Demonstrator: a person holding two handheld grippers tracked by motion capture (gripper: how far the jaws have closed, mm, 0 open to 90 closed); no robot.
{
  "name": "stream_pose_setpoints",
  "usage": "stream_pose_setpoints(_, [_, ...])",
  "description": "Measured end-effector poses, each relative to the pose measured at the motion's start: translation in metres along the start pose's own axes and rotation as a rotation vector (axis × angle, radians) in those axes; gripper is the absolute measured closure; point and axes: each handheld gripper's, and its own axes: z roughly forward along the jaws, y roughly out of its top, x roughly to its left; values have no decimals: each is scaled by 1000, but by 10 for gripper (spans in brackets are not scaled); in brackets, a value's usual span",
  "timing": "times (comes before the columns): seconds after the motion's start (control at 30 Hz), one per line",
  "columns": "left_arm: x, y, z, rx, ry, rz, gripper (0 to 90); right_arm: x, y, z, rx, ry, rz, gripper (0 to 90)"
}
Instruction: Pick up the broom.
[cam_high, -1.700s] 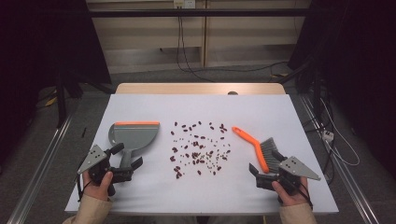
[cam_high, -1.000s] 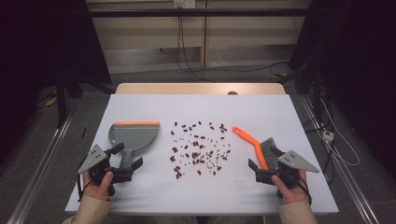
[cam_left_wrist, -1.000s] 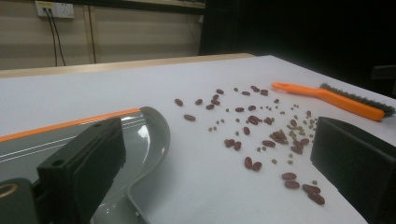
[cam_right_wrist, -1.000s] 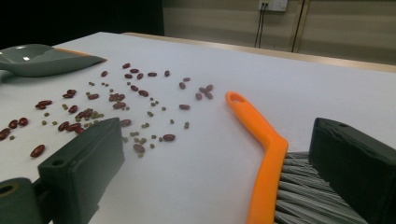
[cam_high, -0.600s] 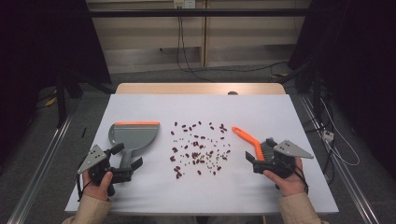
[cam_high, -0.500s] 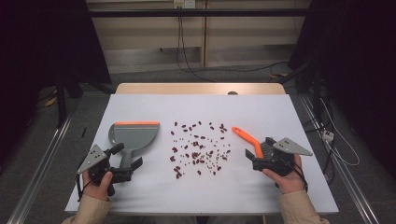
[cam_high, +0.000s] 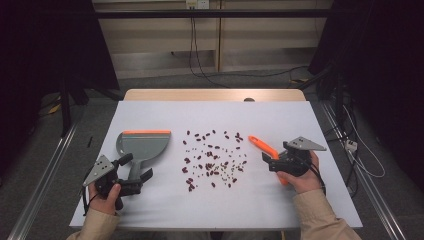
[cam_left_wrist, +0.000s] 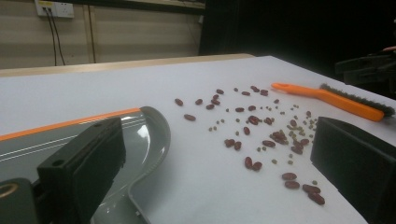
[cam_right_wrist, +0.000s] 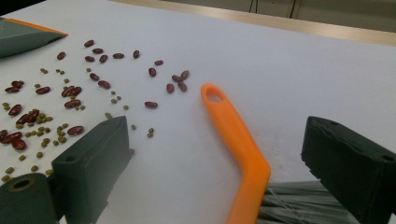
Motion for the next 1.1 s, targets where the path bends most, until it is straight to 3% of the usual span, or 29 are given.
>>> stream_pose_setpoints(0.27, [0, 0, 1, 0, -1, -2, 31, -6, 8, 9, 49, -7, -4, 167])
stream_pose_setpoints(0.53, [0, -1, 1, 1, -2, -4, 32, -13, 15, 21, 126, 13, -40, 404])
stream_pose_setpoints(0.7, [1, -1, 0, 2, -2, -4, 32, -14, 18, 31, 189, 2, -72, 466])
stream_pose_setpoints(0.93, [1, -1, 1, 4, -2, -7, 32, -23, 17, 38, 270, -14, -31, 548])
stream_pose_setpoints(1.1, [1, -2, 1, 9, -6, -10, 32, -24, 14, 42, 312, -14, -27, 605])
